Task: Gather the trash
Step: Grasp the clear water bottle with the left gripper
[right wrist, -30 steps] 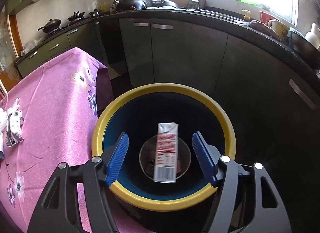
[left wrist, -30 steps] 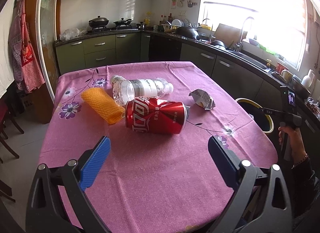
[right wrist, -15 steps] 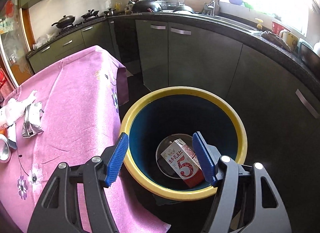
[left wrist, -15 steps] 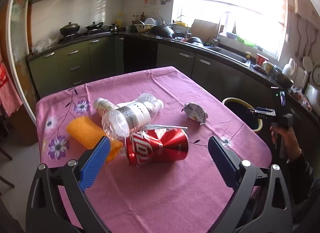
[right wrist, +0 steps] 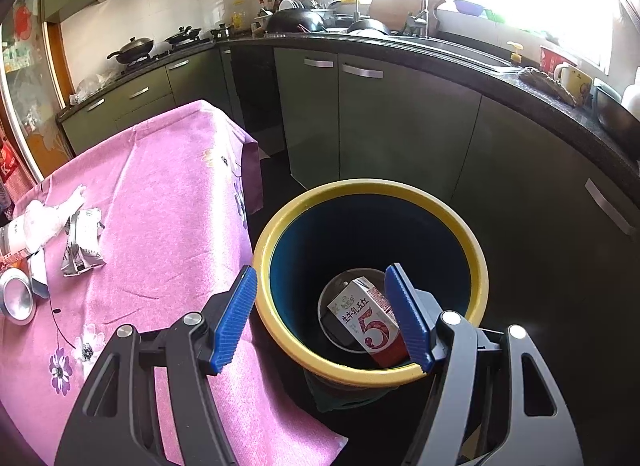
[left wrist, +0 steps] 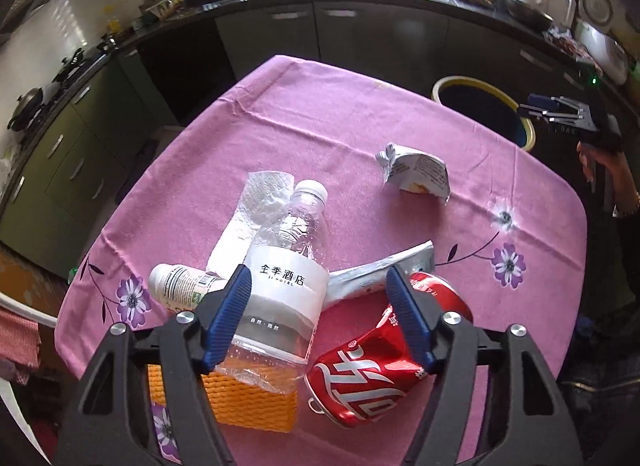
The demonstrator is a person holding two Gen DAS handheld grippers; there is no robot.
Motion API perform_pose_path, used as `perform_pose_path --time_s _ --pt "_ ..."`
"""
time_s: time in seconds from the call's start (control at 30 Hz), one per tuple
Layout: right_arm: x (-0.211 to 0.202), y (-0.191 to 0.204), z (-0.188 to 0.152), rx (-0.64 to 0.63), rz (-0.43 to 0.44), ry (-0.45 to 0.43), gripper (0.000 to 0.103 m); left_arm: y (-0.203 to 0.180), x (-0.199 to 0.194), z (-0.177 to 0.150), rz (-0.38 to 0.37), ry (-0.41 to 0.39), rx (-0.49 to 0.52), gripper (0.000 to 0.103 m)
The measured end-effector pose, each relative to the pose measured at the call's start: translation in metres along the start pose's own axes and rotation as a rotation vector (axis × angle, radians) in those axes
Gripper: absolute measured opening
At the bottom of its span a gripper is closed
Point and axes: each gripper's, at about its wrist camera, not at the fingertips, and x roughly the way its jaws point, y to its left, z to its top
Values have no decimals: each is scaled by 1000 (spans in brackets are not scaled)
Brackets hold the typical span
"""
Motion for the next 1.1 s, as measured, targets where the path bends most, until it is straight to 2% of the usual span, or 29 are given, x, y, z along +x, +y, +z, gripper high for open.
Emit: perform_pose_path --time_s 0.07,0.37,0.53,0.73,0.9,1.1 --pt "-1 -2 -1 9 0 2 66 0 12 3 -4 45 31 54" --pt "1 -2 -4 11 4 25 66 17 38 6 13 143 52 55" --pt "3 2 -4 2 2 32 66 19 45 3 28 155 72 58" --pt "5 8 -3 -12 4 39 66 27 47 6 -9 163 57 60" --pt "7 11 -3 -25 3 51 66 26 61 7 21 209 91 64" --pt "9 13 -3 -30 -2 57 66 26 74 11 -42 243 80 65"
